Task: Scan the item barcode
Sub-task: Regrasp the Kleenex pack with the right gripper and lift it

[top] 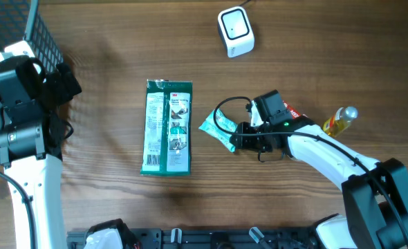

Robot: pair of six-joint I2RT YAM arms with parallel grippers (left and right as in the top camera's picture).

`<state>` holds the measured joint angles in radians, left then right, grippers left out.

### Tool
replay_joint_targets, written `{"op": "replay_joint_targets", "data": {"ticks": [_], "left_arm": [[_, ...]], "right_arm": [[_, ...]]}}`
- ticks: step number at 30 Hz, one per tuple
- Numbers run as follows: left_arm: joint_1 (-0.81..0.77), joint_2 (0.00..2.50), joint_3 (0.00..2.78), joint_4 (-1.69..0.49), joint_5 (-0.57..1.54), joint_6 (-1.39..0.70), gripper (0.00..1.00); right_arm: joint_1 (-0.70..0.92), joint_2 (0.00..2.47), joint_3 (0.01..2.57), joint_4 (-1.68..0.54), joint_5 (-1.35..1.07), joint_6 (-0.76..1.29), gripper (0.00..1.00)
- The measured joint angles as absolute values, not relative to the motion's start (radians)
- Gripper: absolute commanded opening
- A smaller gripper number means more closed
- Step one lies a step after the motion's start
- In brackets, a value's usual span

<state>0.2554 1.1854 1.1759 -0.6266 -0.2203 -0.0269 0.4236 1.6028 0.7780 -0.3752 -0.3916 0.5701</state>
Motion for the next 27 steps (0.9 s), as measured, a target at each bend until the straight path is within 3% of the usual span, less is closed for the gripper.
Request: {"op": "replay_joint_targets", "data": {"ticks": [2,10,13,15,17,22,27], "left_arm": [[0.255,1.185,1.176,-0.627,-0.22,-0.027,1.0],[0.255,1.185,1.176,-0.626,-0.22,-0.027,1.0],[0.255,1.185,1.176,-0.626,-0.22,-0.027,1.0],[0.255,1.185,1.176,-0.626,-0.221,-0.027,1.0],[0.255,1.185,1.176,-0.627,-0.22,-0.027,1.0],[0.255,1.185,1.176,-0.627,-0.22,-0.027,1.0],[0.255,1.185,1.176,-0.627,-0.22,-0.027,1.0]], "right_arm": [[0.424,1.603,0.778,-0.373,-0.379,0.604,0.36],[0.437,1.603,0.673,-0.152,-0.332,0.761,0.34],[0.441,1.602,0.62,-0.052,-0.333,0.807,0.23],[0.441,1.601,0.609,-0.024,-0.34,0.817,0.1],[0.443,1.6,0.604,0.007,-0.344,0.817,0.05],[0.442,1.6,0.593,0.041,-0.364,0.786,0.04],[0.402,1.504,0.573,0.016,-0.477,0.608,0.04]]}}
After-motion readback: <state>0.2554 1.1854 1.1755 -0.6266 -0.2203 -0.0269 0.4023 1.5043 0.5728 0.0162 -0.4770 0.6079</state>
